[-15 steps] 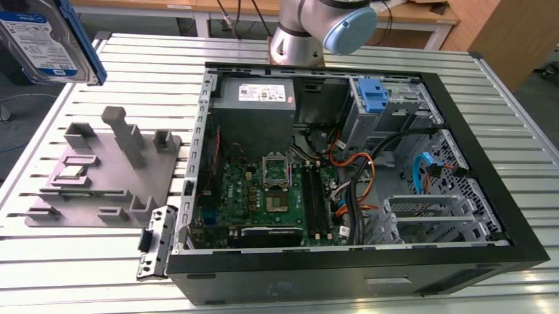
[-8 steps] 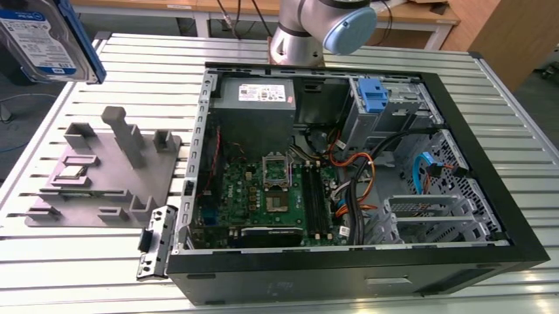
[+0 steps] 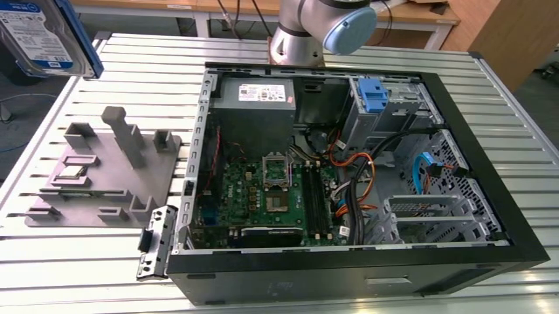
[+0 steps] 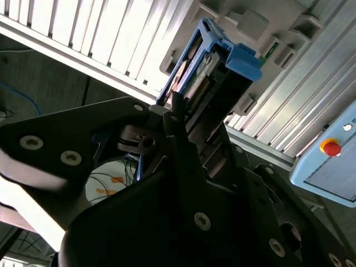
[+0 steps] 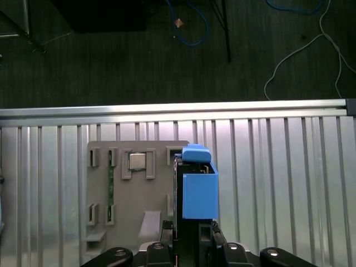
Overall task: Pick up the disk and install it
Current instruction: 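Pick up the disk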
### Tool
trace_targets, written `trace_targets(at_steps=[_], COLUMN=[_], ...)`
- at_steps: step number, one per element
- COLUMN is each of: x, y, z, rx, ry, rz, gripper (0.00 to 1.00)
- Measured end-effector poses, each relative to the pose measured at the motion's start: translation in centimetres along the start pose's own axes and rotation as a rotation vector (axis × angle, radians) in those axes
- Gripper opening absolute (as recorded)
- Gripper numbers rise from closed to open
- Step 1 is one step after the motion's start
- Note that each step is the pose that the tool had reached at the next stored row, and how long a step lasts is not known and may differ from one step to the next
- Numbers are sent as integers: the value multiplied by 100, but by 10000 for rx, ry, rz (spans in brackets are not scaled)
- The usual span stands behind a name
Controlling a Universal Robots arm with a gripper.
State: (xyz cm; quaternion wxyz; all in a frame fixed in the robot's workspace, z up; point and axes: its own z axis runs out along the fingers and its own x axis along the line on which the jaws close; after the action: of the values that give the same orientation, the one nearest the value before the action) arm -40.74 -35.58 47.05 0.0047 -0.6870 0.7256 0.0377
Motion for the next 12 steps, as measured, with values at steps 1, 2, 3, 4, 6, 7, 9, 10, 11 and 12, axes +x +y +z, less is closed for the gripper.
trace_targets(at_steps=[1,2,3,4,6,7,9,10,11,12], x=[-1,-1,-2,-2,-2,-2,-2,-2,-2,-2], y=[1,1,1,1,2,2,2,2,2,2], z=[-11,-22,-29,-31,-33,-34,-35,-35,-37,-40], rx=[0,1,0,0,0,0,0,0,-1,-3], ry=[0,0,0,0,0,0,0,0,1,2], rz=[0,0,0,0,0,0,0,0,0,1], gripper=[35,35,35,35,35,35,35,35,35,35])
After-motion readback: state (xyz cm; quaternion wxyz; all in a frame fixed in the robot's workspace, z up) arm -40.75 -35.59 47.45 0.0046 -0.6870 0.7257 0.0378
